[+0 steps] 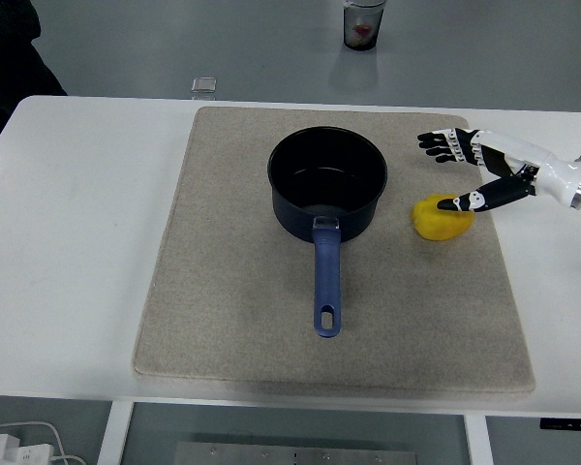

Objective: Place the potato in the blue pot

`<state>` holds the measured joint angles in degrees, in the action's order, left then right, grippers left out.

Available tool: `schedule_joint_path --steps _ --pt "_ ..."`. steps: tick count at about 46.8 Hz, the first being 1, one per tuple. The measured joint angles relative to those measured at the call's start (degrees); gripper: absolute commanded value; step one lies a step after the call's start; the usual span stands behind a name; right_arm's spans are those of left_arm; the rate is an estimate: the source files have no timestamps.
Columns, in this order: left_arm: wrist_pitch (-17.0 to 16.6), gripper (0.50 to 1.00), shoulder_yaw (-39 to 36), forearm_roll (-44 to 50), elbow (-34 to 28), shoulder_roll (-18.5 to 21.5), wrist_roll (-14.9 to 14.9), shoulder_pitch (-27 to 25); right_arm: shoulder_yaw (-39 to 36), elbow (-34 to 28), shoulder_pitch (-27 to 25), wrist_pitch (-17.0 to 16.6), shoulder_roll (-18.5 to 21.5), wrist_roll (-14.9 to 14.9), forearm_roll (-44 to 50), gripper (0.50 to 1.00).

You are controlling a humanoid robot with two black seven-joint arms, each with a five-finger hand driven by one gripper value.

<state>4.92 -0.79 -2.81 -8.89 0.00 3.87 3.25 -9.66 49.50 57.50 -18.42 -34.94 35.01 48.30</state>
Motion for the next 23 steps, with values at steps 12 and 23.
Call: schedule_joint_path --steps 12,23 --pt "0.0 0.996 0.0 0.0 0.0 0.0 0.0 0.0 2.2 0.0 -0.5 2.2 0.8 0.0 4.2 0.928" --pt "0.0 0.996 0.0 0.0 0.0 0.0 0.0 0.0 3.7 -0.5 -0.6 5.2 0.8 0.0 7.0 0.928"
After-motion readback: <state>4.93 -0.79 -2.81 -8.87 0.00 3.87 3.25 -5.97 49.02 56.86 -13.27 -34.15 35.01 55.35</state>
